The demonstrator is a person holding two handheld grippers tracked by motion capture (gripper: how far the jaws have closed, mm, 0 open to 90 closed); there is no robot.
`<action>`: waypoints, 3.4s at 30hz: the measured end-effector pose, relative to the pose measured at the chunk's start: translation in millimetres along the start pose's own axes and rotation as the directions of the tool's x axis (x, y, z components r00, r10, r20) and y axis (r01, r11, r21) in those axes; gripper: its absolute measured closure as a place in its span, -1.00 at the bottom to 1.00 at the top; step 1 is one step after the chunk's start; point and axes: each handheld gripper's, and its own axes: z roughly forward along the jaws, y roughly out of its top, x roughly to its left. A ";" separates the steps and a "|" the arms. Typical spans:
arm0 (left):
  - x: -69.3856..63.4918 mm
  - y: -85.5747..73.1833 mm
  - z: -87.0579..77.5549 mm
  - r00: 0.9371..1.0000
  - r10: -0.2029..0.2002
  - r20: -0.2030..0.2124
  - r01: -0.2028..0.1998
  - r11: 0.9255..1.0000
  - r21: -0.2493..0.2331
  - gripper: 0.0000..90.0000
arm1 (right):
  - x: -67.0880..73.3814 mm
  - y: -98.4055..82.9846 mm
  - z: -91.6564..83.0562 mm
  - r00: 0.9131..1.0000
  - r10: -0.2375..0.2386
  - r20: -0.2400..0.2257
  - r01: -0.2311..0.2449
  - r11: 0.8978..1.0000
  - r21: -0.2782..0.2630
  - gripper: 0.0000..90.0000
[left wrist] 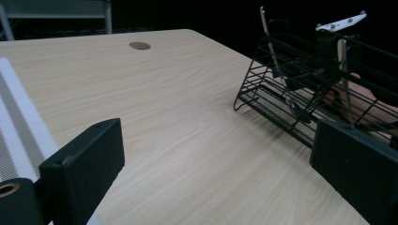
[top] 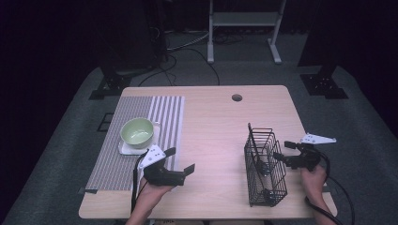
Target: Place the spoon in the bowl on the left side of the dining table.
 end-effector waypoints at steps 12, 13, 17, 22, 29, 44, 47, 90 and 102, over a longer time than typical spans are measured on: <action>-18.8 6.1 15.7 0.997 0.014 0.081 -0.017 0.999 0.027 -0.94 | -0.1 0.1 0.1 1.000 0.001 -0.002 -0.001 1.000 0.002 -0.70; -19.8 6.5 16.7 0.996 0.016 0.087 -0.019 0.999 0.028 -0.94 | -0.1 0.1 0.2 1.000 0.001 -0.002 -0.001 1.000 0.002 -0.70; -24.6 8.7 20.7 0.995 0.022 0.100 -0.025 0.999 0.029 -0.94 | -0.1 0.1 0.1 1.000 0.000 -0.002 0.000 1.000 0.001 -0.70; -31.7 12.8 26.7 0.992 0.038 0.120 -0.042 0.999 0.031 -0.94 | -0.1 0.0 0.0 1.000 0.000 -0.003 0.000 1.000 0.000 -0.70; -40.7 16.1 36.3 0.987 0.047 0.150 -0.053 0.998 0.036 -0.94 | 0.1 0.0 -0.5 1.000 0.002 -0.004 -0.002 1.000 -0.001 -0.70; -62.6 26.1 61.1 0.973 0.070 0.220 -0.081 0.996 0.042 -0.94 | 0.2 0.1 -1.0 1.000 0.004 -0.004 -0.004 1.000 -0.005 -0.70; -64.1 27.5 62.6 0.972 0.074 0.225 -0.085 0.996 0.041 -0.94 | 0.2 0.0 -1.0 1.000 0.003 -0.004 -0.003 1.000 -0.005 -0.70; -90.0 38.3 102.6 0.950 0.070 0.305 -0.095 0.993 0.066 -0.88 | 0.1 0.0 -2.0 1.000 0.001 -0.008 -0.001 1.000 -0.015 -0.70; -96.4 43.9 114.7 0.942 0.082 0.324 -0.109 0.992 0.064 -0.75 | 0.1 0.0 -1.9 1.000 0.000 -0.008 0.000 1.000 -0.015 -0.70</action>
